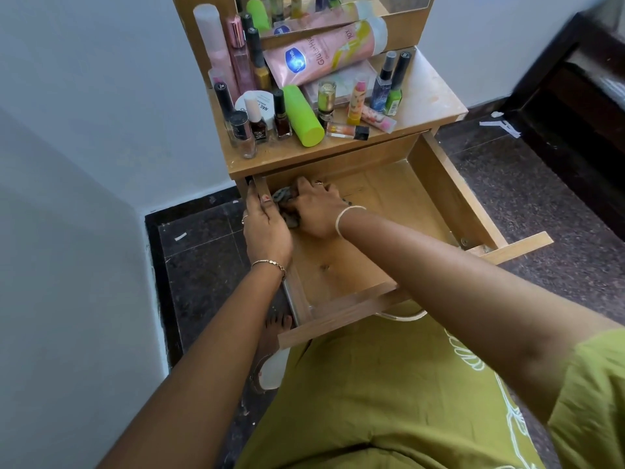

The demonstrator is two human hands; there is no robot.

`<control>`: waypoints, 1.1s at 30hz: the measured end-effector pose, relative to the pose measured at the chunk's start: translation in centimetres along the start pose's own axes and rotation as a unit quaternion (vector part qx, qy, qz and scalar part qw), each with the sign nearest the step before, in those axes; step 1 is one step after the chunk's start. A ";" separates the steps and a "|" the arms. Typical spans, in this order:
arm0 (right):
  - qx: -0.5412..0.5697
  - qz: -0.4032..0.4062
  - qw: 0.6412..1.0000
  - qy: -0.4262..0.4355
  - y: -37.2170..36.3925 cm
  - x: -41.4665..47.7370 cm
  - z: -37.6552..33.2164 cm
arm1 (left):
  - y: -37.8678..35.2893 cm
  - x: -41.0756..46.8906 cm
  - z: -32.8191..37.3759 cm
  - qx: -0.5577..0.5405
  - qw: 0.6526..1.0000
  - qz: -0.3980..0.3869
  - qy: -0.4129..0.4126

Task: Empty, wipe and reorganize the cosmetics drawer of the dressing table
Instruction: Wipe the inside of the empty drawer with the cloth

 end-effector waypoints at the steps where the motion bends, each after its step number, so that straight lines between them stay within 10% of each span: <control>1: 0.000 -0.015 1.000 0.012 0.3 -0.3 0.2 | 0.0 0.0 0.0 0.001 1.000 -0.001 0.000; 12: -0.033 -0.187 0.962 0.194 -0.3 -7.3 -2.1 | -0.2 0.1 -0.4 0.004 1.000 0.010 0.011; 33: -0.193 -0.180 0.962 -0.069 0.0 -13.2 10.4 | -0.3 0.3 -0.9 0.006 1.000 0.013 0.005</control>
Point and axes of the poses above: each hand's wrist, its own x-axis towards the middle knuckle, its own y-axis out of the back of the hand, z = x × y, the point moved 2 cm from there along x, towards the middle knuckle, and after that the axes turned 1 degree about -z, right-handed, at the moved point
